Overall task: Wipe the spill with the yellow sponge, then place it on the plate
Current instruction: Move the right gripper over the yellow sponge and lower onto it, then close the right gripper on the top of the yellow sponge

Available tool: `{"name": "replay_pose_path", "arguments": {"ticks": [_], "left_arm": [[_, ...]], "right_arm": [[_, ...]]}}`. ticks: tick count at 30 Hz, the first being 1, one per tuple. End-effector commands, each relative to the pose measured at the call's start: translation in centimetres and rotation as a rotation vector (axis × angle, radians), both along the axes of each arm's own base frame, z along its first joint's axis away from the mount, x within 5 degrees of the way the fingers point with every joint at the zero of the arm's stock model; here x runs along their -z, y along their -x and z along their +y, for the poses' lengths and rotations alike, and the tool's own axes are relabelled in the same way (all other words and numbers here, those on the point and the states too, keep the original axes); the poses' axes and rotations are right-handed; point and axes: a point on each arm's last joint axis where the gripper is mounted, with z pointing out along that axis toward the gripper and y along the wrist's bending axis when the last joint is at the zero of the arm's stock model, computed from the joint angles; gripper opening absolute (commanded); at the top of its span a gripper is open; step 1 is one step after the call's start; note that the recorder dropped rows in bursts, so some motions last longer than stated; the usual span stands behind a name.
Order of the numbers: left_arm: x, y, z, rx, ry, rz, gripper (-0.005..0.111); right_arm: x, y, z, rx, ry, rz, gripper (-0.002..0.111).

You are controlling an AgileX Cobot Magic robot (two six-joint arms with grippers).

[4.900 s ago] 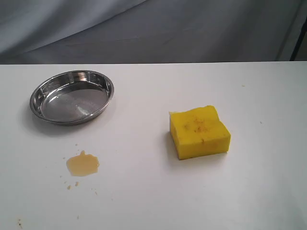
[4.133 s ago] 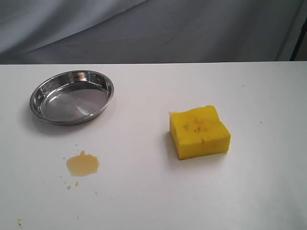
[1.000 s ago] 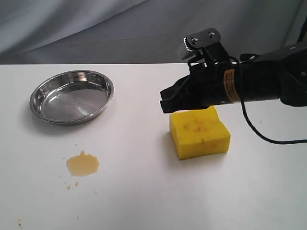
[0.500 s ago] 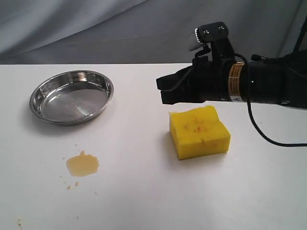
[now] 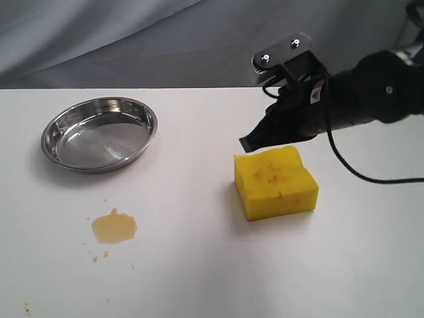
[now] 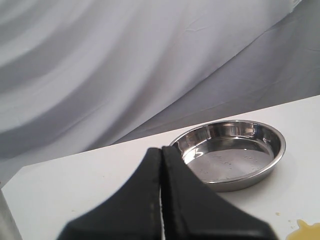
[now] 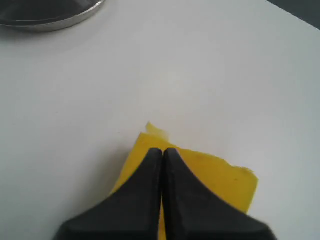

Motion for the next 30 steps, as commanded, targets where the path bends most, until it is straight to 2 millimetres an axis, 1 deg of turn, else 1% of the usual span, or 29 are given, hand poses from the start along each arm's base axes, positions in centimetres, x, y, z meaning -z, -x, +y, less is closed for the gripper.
{"name": "replay_pose_path", "arguments": {"ticks": [1,2,5,6,9,12,14,16,17,18,21,23,27,30], "left_arm": [[0.0,0.0,0.0,0.003,0.008,-0.007,0.0],[0.0,0.0,0.0,0.003,0.008,-0.007,0.0],[0.0,0.0,0.0,0.003,0.008,-0.007,0.0],[0.0,0.0,0.0,0.003,0.008,-0.007,0.0],[0.0,0.0,0.0,0.003,0.008,-0.007,0.0],[0.0,0.0,0.0,0.003,0.008,-0.007,0.0],[0.0,0.0,0.0,0.003,0.008,-0.007,0.0],[0.0,0.0,0.0,0.003,0.008,-0.007,0.0],[0.0,0.0,0.0,0.003,0.008,-0.007,0.0],[0.0,0.0,0.0,0.003,0.008,-0.007,0.0],[0.0,0.0,0.0,0.003,0.008,-0.007,0.0],[0.0,0.0,0.0,0.003,0.008,-0.007,0.0],[0.0,0.0,0.0,0.003,0.008,-0.007,0.0],[0.0,0.0,0.0,0.003,0.008,-0.007,0.0]], "right_arm": [[-0.8,-1.5,0.0,0.001,0.06,0.114,0.0],[-0.8,-1.9,0.2,-0.004,0.075,0.143,0.0],[0.4,-2.5,0.6,-0.011,0.132,0.262,0.0],[0.7,-2.7,0.7,-0.012,0.143,0.286,0.002],[2.0,-3.1,0.3,-0.028,0.24,0.314,0.013],[2.9,-3.5,-0.6,0.014,0.354,0.316,0.036],[3.1,-3.9,-1.3,0.085,0.414,0.291,0.057],[3.1,-4.1,-1.6,0.152,0.419,0.275,0.079],[3.2,-4.2,-1.6,0.156,0.426,0.276,0.086],[3.3,-4.2,-1.6,0.156,0.426,0.281,0.09],[3.9,-4.3,-1.6,0.155,0.432,0.291,0.091],[4.7,-4.7,-1.7,0.165,0.413,0.31,0.091],[7.0,-5.6,-2.1,0.209,0.328,0.367,0.091],[8.2,-6.1,-2.2,0.233,0.237,0.407,0.091]]}}
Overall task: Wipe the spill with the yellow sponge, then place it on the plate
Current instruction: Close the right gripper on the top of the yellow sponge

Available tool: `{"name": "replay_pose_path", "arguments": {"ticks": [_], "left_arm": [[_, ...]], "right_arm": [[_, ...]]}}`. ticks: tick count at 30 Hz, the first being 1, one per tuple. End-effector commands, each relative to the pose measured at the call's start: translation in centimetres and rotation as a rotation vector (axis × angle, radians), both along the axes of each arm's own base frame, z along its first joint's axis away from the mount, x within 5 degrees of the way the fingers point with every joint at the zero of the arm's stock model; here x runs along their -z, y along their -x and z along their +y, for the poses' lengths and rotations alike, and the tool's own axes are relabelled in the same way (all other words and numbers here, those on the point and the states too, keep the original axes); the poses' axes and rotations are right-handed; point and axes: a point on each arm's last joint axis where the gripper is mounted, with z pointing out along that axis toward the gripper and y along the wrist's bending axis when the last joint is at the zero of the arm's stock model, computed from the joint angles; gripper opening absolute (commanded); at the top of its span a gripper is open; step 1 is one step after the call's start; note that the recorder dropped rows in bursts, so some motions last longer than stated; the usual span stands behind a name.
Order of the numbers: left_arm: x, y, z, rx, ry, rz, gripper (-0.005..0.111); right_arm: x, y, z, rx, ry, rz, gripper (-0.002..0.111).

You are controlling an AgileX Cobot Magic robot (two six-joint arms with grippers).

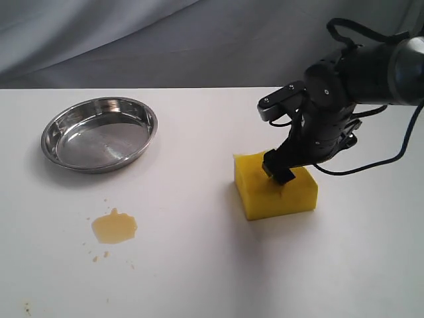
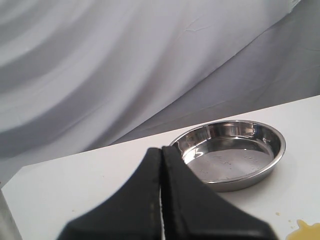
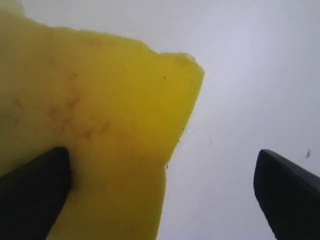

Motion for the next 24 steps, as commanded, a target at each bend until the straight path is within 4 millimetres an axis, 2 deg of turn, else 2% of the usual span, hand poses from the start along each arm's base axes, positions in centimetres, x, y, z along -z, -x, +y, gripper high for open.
{"name": "replay_pose_path", "arguments": {"ticks": [1,4,6,10,14,18,24], "left_arm": [[0.0,0.0,0.0,0.003,0.008,-0.007,0.0],[0.0,0.0,0.0,0.003,0.008,-0.007,0.0],[0.0,0.0,0.0,0.003,0.008,-0.007,0.0],[0.0,0.0,0.0,0.003,0.008,-0.007,0.0],[0.0,0.0,0.0,0.003,0.008,-0.007,0.0],[0.0,0.0,0.0,0.003,0.008,-0.007,0.0],[0.0,0.0,0.0,0.003,0.008,-0.007,0.0]], "right_arm": [[1.6,-0.8,0.1,0.037,-0.13,0.034,0.09],[2.4,-0.5,0.9,-0.028,-0.208,0.102,0.085],[3.0,-0.3,1.3,-0.042,-0.247,0.134,0.076],[3.4,-0.3,1.4,-0.05,-0.255,0.148,0.043],[3.2,-0.4,1.4,-0.061,-0.246,0.129,0.001],[1.1,-0.6,1.5,-0.07,-0.288,0.051,0.0],[-5.0,0.2,1.2,-0.179,-0.311,-0.116,0.0]]}}
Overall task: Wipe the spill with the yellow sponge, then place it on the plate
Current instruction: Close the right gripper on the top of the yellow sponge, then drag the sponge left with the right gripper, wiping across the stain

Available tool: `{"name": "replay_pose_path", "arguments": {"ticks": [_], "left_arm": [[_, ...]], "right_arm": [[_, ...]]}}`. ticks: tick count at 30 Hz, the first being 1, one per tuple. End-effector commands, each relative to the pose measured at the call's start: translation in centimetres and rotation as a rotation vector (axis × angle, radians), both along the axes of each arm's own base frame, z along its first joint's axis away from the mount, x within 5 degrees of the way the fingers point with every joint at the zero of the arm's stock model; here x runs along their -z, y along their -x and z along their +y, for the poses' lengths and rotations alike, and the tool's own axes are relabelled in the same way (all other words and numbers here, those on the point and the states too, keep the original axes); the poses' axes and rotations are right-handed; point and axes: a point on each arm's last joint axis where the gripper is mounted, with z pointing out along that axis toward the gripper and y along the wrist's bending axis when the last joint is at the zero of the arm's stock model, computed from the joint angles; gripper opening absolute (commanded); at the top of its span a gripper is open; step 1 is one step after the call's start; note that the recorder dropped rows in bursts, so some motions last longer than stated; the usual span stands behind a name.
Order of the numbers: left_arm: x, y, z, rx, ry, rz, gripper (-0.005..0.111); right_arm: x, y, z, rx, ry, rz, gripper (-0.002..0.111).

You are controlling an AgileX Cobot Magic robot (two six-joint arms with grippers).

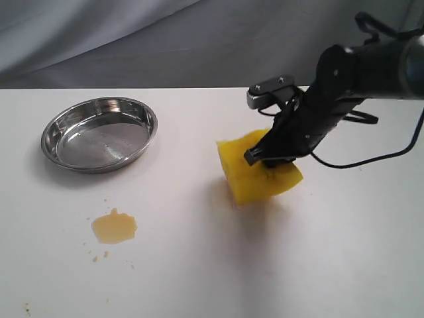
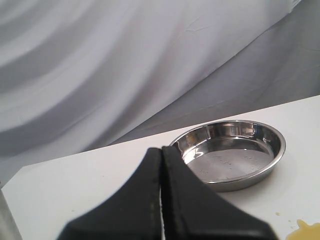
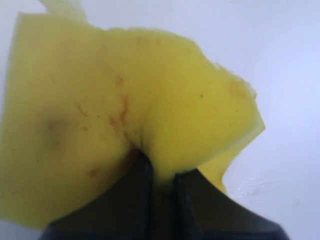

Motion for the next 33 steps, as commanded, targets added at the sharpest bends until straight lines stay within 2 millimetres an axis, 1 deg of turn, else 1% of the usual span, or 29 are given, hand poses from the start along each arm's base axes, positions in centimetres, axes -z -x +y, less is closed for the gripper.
{"name": "replay_pose_path", "arguments": {"ticks": [1,2,4,5,7,8,9,11,14,16,17,20,22,24,25,26,27,28,29,30,31,32,33], "left_arm": [[0.0,0.0,0.0,0.003,0.008,-0.007,0.0],[0.0,0.0,0.0,0.003,0.008,-0.007,0.0],[0.0,0.0,0.0,0.003,0.008,-0.007,0.0],[0.0,0.0,0.0,0.003,0.008,-0.007,0.0],[0.0,0.0,0.0,0.003,0.008,-0.007,0.0],[0.0,0.0,0.0,0.003,0.008,-0.007,0.0],[0.0,0.0,0.0,0.003,0.008,-0.007,0.0],[0.0,0.0,0.0,0.003,0.008,-0.007,0.0],[0.0,0.0,0.0,0.003,0.008,-0.007,0.0],[0.0,0.0,0.0,0.003,0.008,-0.007,0.0],[0.0,0.0,0.0,0.003,0.008,-0.007,0.0],[0.0,0.0,0.0,0.003,0.008,-0.007,0.0],[0.0,0.0,0.0,0.003,0.008,-0.007,0.0],[0.0,0.0,0.0,0.003,0.008,-0.007,0.0],[0.0,0.0,0.0,0.003,0.008,-0.007,0.0],[0.0,0.0,0.0,0.003,0.008,-0.007,0.0],[0.0,0.0,0.0,0.003,0.008,-0.007,0.0],[0.0,0.0,0.0,0.003,0.008,-0.007,0.0],[0.0,0.0,0.0,0.003,0.008,-0.007,0.0],[0.0,0.0,0.0,0.003,0.008,-0.007,0.0],[0.0,0.0,0.0,0.003,0.008,-0.007,0.0],[0.0,0.0,0.0,0.003,0.008,-0.007,0.0],[0.0,0.0,0.0,0.003,0.008,-0.007,0.0]], "right_arm": [[-5.4,0.8,-0.2,-0.051,-0.044,-0.171,0.0],[-7.2,1.3,-0.4,-0.048,-0.062,-0.219,0.0],[-8.4,1.7,-0.7,-0.06,-0.051,-0.248,0.0],[-8.4,1.7,-0.8,-0.068,-0.037,-0.248,0.0],[-7.6,1.5,-1.0,-0.059,-0.017,-0.22,0.0],[-6.4,1.1,-1.3,-0.035,-0.005,-0.185,0.0],[-5.7,0.8,-1.4,-0.025,0.0,-0.166,0.0],[-2.2,0.0,-1.2,-0.006,0.023,-0.077,0.0],[1.8,-0.5,-1.0,0.022,0.045,0.025,0.0],[4.4,-0.4,-0.8,0.023,0.068,0.118,0.0],[5.4,-0.1,-0.7,0.036,0.056,0.171,0.0],[6.8,0.6,0.1,0.015,-0.01,0.277,0.0],[7.2,1.2,1.0,-0.043,-0.093,0.345,0.0],[7.2,1.8,2.3,-0.099,-0.181,0.392,0.0],[7.3,2.2,3.1,-0.138,-0.21,0.399,0.0],[7.4,2.8,4.5,-0.191,-0.24,0.396,0.0],[7.3,3.2,5.4,-0.218,-0.242,0.393,0.0],[7.6,4.1,7.1,-0.26,-0.227,0.378,0.0],[7.7,4.5,7.9,-0.285,-0.213,0.361,0.0],[7.7,5.3,9.4,-0.318,-0.202,0.332,0.0],[7.8,5.7,10.1,-0.332,-0.199,0.315,0.0],[7.8,6.4,11.4,-0.355,-0.193,0.279,0.0],[7.8,6.7,12.0,-0.365,-0.193,0.259,0.0]]}}
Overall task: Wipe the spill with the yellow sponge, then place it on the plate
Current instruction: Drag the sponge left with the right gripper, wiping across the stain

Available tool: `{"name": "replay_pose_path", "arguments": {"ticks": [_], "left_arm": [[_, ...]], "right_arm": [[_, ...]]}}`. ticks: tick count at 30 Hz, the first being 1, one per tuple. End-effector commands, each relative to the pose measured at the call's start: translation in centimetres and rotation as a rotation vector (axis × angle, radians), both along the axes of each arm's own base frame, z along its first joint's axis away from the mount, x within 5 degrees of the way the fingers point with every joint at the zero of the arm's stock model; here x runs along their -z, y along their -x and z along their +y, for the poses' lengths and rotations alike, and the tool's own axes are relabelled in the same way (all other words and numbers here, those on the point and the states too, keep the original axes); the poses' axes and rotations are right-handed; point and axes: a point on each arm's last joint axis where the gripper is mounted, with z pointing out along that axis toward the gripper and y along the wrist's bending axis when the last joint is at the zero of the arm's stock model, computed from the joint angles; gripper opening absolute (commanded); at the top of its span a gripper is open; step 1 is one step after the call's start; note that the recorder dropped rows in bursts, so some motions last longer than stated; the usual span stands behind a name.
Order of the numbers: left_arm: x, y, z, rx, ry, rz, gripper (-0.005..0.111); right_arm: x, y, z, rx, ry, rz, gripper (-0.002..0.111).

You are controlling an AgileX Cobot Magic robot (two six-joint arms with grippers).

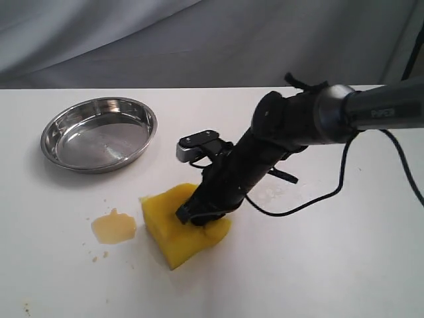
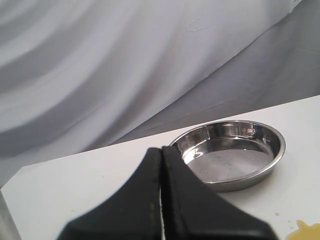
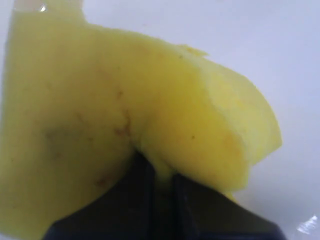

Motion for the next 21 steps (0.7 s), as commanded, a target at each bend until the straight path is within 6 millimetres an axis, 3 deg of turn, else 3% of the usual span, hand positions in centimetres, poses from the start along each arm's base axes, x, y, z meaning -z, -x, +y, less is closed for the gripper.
{"name": "replay_pose_path", "arguments": {"ticks": [1,6,13,21], "left_arm": [[0.0,0.0,0.0,0.003,0.008,-0.007,0.0],[0.0,0.0,0.0,0.003,0.008,-0.007,0.0],[0.0,0.0,0.0,0.003,0.008,-0.007,0.0],[0.0,0.0,0.0,0.003,0.008,-0.007,0.0]], "right_arm": [[1.7,2.9,3.6,-0.091,0.014,-0.034,0.0],[1.3,3.9,6.0,-0.089,-0.026,-0.102,0.0],[-0.3,2.1,9.0,-0.114,-0.111,-0.054,0.0],[-6.4,0.7,10.9,-0.163,-0.229,-0.129,0.0]]}}
